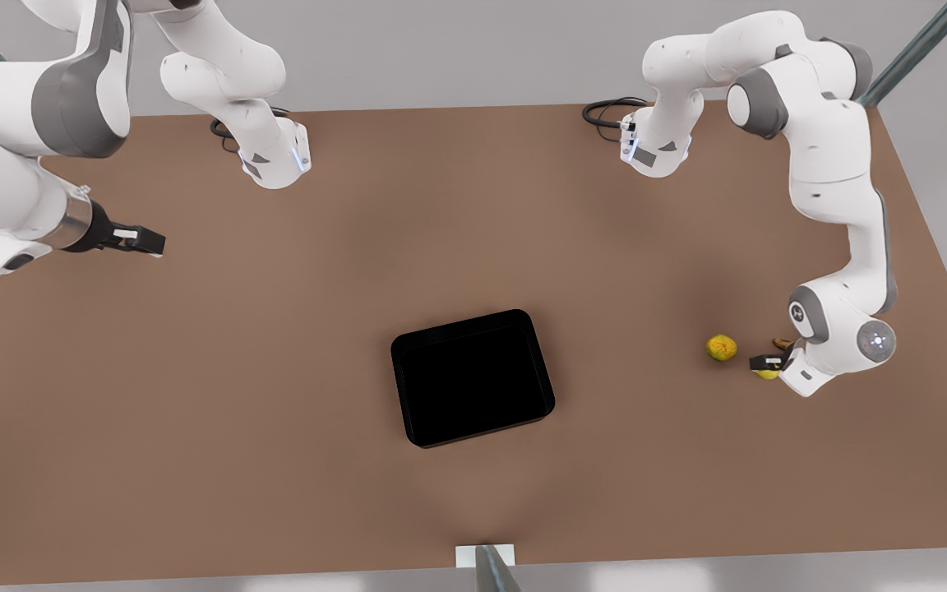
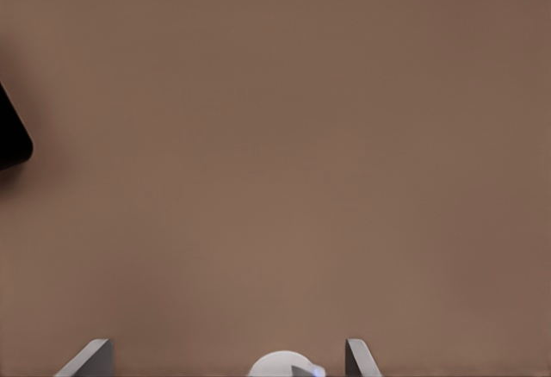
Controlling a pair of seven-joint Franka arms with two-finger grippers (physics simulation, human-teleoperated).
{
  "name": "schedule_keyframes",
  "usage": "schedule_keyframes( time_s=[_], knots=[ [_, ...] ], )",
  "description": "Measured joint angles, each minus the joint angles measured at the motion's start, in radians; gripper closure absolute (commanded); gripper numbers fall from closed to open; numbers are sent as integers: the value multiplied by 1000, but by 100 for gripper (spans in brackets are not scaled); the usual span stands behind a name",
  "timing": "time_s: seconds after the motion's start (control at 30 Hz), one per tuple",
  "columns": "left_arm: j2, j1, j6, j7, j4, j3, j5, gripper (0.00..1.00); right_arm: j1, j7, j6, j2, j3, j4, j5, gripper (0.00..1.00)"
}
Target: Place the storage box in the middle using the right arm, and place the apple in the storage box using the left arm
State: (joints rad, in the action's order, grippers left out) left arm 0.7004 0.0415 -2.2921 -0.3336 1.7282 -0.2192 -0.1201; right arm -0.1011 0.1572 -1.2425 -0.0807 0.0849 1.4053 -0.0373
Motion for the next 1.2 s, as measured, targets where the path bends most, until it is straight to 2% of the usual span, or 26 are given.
schedule_keyframes(
  time_s=[0.07,0.5,0.57,0.67,0.8,0.9,0.97,1.03,1.13,1.2],
  knots=[
    [3,-1,-4,-4,0,0,0,23,0,1,1,0,0,1,0,0],
    [11,-4,-2,-22,8,0,0,22,-5,8,5,-6,-1,3,1,0],
    [11,-5,2,-23,9,0,1,39,-5,8,5,-7,-1,3,1,0],
    [12,-5,4,-18,9,0,8,52,-5,9,5,-10,-1,3,2,0],
    [-29,-14,25,-2,2,-1,21,53,-5,9,5,-12,-1,3,3,0],
    [-104,-101,125,40,-90,1,22,53,-5,9,6,-12,0,3,3,0],
    [-127,-203,220,98,-194,39,19,53,-3,9,6,-12,0,3,4,0],
    [-128,-327,316,182,-291,92,17,53,-2,9,5,-13,-1,3,4,0],
    [-120,-431,425,333,-378,226,18,53,-3,9,5,-13,0,3,4,0],
    [-41,-536,470,443,-496,248,18,53,-2,9,4,-13,0,3,4,0]
  ],
)
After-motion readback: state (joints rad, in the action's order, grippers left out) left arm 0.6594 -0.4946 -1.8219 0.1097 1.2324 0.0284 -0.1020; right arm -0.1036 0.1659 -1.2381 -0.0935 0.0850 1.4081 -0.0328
